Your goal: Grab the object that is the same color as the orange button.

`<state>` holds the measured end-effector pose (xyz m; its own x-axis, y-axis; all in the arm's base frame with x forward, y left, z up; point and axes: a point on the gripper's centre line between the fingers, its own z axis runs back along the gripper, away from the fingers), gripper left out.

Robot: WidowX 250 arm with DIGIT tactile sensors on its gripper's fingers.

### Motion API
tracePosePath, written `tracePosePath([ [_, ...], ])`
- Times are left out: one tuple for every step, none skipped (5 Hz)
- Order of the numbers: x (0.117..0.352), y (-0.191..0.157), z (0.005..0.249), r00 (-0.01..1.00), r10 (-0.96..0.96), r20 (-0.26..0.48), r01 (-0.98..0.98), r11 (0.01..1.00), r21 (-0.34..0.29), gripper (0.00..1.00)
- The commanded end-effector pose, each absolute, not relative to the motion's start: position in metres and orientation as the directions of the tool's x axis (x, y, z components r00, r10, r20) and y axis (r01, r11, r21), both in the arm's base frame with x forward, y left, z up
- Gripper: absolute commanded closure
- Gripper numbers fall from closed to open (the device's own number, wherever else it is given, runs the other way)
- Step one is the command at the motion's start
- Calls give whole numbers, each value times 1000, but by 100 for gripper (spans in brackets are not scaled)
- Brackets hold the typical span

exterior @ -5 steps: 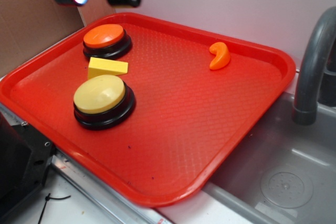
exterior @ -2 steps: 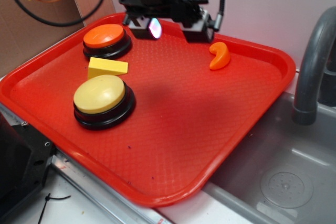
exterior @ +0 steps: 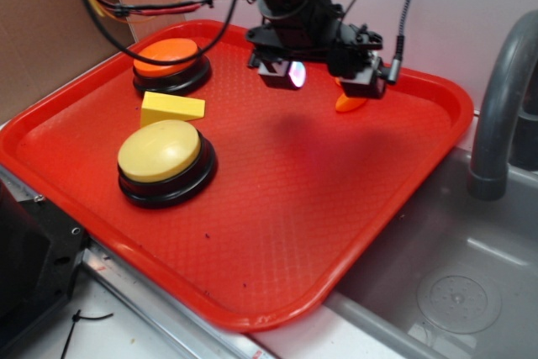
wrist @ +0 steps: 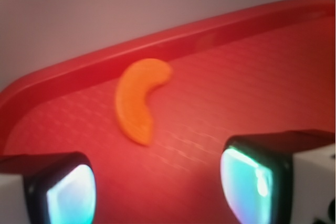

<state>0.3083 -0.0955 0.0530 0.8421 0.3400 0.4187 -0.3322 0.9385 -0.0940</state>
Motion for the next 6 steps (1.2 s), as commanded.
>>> tracePosePath([
  [343,-90,51,807,361,468,-342,931,-128,0],
  [347,-85,41,799,364,478,-339,930,-142,0],
  [351,-82,36,791,373,485,-351,926,-138,0],
  [354,-78,30,785,383,487,-371,920,-126,3],
  [355,-78,27,792,378,480,-369,922,-117,100],
  [353,-79,23,832,357,425,-339,933,-120,100],
])
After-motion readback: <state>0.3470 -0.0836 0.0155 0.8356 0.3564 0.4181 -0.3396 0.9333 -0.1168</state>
